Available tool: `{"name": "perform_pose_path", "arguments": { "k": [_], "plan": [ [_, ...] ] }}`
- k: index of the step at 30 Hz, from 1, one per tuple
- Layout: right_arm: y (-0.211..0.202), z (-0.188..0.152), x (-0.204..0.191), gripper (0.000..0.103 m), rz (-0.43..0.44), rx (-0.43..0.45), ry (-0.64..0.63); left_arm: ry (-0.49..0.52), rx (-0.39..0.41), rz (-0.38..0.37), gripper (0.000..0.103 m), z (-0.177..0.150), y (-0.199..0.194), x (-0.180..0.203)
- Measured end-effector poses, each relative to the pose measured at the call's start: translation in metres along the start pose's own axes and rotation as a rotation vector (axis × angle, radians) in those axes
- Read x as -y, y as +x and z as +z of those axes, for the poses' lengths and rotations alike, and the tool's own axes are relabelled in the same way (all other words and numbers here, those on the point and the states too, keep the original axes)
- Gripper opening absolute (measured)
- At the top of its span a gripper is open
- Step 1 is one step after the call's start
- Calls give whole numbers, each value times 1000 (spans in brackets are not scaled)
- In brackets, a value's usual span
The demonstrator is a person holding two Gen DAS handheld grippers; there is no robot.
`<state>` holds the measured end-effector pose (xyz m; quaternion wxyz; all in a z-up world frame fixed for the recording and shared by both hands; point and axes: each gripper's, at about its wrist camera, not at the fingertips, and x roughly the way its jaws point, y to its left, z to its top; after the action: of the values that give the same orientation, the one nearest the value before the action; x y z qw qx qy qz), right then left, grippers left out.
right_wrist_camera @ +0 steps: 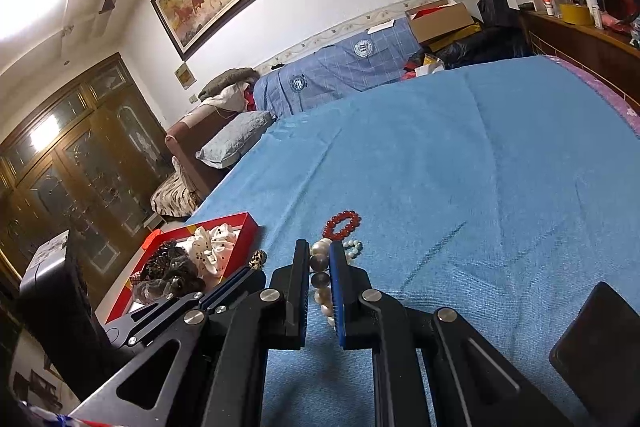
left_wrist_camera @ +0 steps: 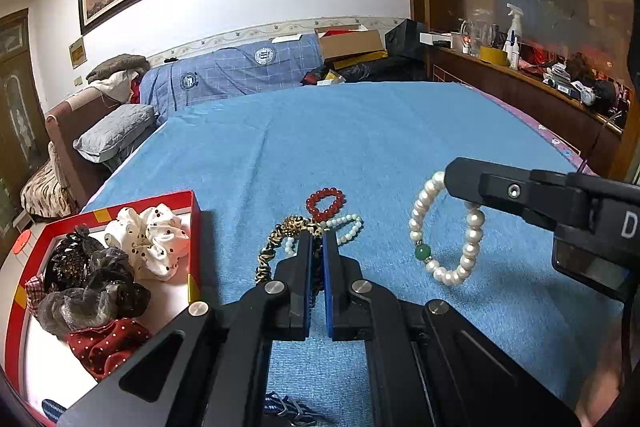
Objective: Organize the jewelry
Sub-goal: 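Lift the pearl bracelet and leopard scrunchie and carry toward the tray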
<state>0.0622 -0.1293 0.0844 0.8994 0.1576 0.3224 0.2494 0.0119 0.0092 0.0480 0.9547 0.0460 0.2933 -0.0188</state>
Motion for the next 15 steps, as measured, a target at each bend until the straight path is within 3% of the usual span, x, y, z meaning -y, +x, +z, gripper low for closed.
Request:
{"name": "perform_pose_path", "arguments": {
  "k": [9,15],
  "plan": [
    [-23,-6,0,11,-42,53,27,-43,-6,-37,4,1,-15,-11],
    [-44,-15,-10,11,-60,63,25,-51,19,-15,4,-5,-43,-28]
  ]
}}
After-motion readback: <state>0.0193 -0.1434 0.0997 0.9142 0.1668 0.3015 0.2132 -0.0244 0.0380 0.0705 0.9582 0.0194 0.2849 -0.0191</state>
